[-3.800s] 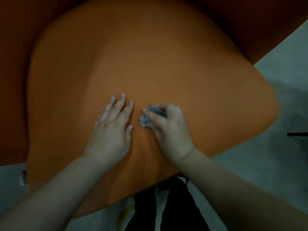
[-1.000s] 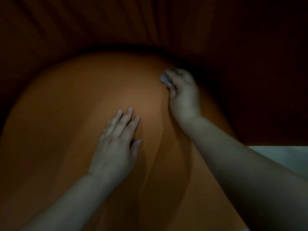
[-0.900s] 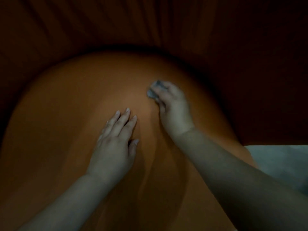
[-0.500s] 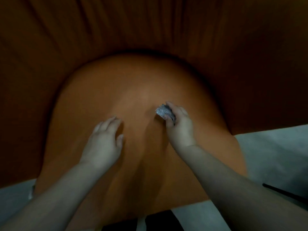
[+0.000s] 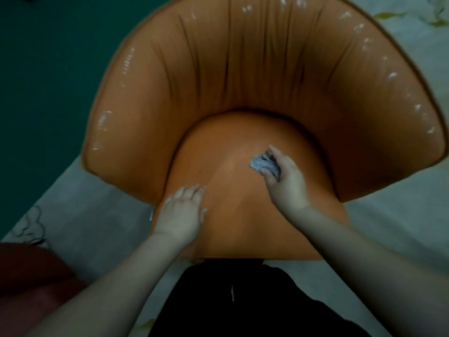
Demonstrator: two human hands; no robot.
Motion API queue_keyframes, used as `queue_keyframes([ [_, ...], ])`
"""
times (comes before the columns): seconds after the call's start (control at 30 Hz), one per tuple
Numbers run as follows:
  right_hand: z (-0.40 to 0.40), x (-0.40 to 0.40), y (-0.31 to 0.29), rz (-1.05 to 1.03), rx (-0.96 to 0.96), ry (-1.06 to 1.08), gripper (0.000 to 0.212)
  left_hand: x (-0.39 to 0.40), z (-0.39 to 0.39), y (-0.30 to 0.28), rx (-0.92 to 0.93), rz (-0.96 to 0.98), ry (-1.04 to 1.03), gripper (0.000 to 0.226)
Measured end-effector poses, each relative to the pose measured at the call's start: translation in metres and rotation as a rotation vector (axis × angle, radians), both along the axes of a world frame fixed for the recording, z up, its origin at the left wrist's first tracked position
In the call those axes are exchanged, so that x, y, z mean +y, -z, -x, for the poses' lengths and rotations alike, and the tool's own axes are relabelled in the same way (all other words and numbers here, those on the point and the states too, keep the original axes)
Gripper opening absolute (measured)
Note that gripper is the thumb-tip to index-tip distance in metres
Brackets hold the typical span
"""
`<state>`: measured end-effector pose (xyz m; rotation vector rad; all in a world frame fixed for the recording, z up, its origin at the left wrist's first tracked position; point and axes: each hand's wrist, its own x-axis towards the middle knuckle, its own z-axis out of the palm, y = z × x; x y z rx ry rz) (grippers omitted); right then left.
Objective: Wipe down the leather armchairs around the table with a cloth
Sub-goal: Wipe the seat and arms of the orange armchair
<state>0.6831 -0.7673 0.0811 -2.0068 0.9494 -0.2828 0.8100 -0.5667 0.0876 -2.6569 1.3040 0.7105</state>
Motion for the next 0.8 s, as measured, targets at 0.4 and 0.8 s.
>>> queue_keyframes([
  [0.4,-0.055,0.091,-0.056,0.038,-0.02,0.075,0.052,0.106,-0.063,-0.064,-0.099,0.164,-0.1,0.054],
  [0.8,-0.139,0.214,-0.085,0.024,-0.142,0.428,0.041,0.176,-0.165,-0.099,0.07,0.347,0.007,0.054],
])
